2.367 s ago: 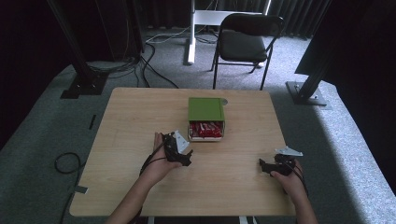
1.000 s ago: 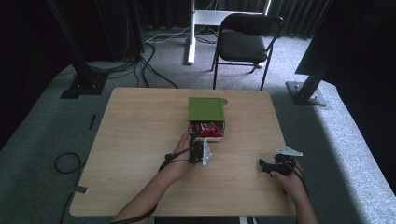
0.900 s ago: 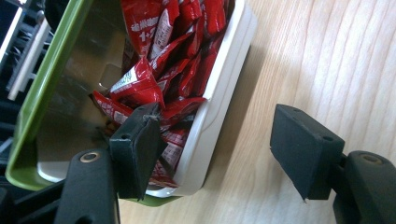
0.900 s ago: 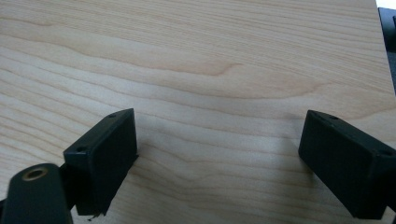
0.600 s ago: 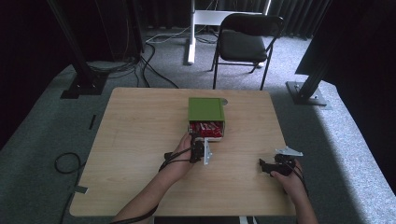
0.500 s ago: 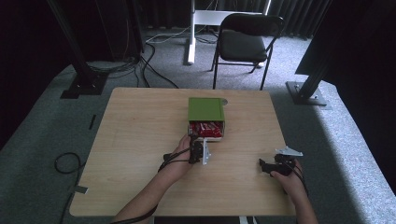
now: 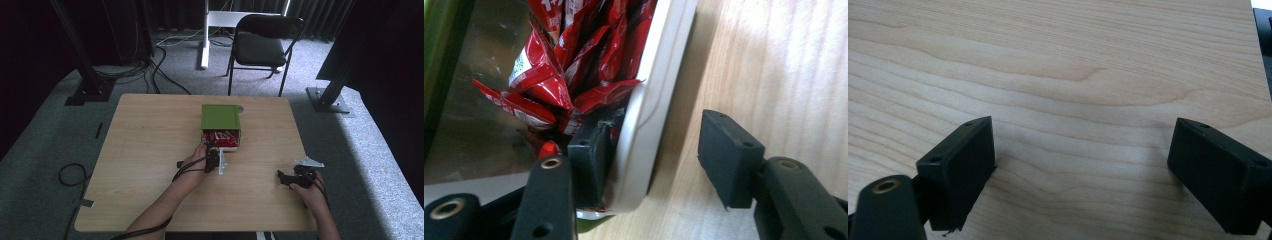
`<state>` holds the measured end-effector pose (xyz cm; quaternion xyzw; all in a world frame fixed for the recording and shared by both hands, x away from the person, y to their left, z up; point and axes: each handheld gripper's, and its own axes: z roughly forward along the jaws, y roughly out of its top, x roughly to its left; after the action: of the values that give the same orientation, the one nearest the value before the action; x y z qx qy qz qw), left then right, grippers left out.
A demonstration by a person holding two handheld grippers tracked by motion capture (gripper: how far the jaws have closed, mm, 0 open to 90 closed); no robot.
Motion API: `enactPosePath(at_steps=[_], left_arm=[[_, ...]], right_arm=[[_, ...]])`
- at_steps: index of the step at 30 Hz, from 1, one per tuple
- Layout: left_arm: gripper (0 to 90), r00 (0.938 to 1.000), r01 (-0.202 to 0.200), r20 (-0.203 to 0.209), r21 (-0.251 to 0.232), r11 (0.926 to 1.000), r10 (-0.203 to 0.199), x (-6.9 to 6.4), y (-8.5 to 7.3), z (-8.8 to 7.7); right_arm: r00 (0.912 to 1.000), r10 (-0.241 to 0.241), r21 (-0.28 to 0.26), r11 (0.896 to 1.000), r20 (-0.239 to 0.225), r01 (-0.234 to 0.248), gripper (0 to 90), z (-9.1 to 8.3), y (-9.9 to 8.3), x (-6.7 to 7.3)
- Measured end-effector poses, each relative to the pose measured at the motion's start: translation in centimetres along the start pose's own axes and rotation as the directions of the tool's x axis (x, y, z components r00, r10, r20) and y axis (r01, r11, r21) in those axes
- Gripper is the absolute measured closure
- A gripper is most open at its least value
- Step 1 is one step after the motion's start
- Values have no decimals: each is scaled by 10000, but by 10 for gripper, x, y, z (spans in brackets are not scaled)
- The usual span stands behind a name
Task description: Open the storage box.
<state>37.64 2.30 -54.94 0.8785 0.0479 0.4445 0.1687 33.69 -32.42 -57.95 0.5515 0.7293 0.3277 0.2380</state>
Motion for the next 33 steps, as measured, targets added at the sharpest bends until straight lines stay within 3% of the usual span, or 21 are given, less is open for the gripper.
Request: enactPosePath(at_steps=[7, 15, 23, 33], left_arm=[[604, 9990, -155, -414, 255, 9996, 166, 3, 1, 4], [683, 9989, -205, -418, 530, 9984, 227, 2, 4, 5], [693, 9991, -322, -248, 750, 9967, 342, 5, 6, 4], [694, 10000, -33, -25, 763, 9971, 35, 2, 9, -2]], right_arm=[[10000, 1, 1, 10000, -1, -1, 111, 0, 0, 0], [10000, 1, 0, 10000, 0, -1, 110, 0, 0, 0], [10000, -4, -2, 10000, -3, 4, 112, 0, 0, 0], [10000, -4, 0, 10000, -4, 4, 112, 0, 0, 0]])
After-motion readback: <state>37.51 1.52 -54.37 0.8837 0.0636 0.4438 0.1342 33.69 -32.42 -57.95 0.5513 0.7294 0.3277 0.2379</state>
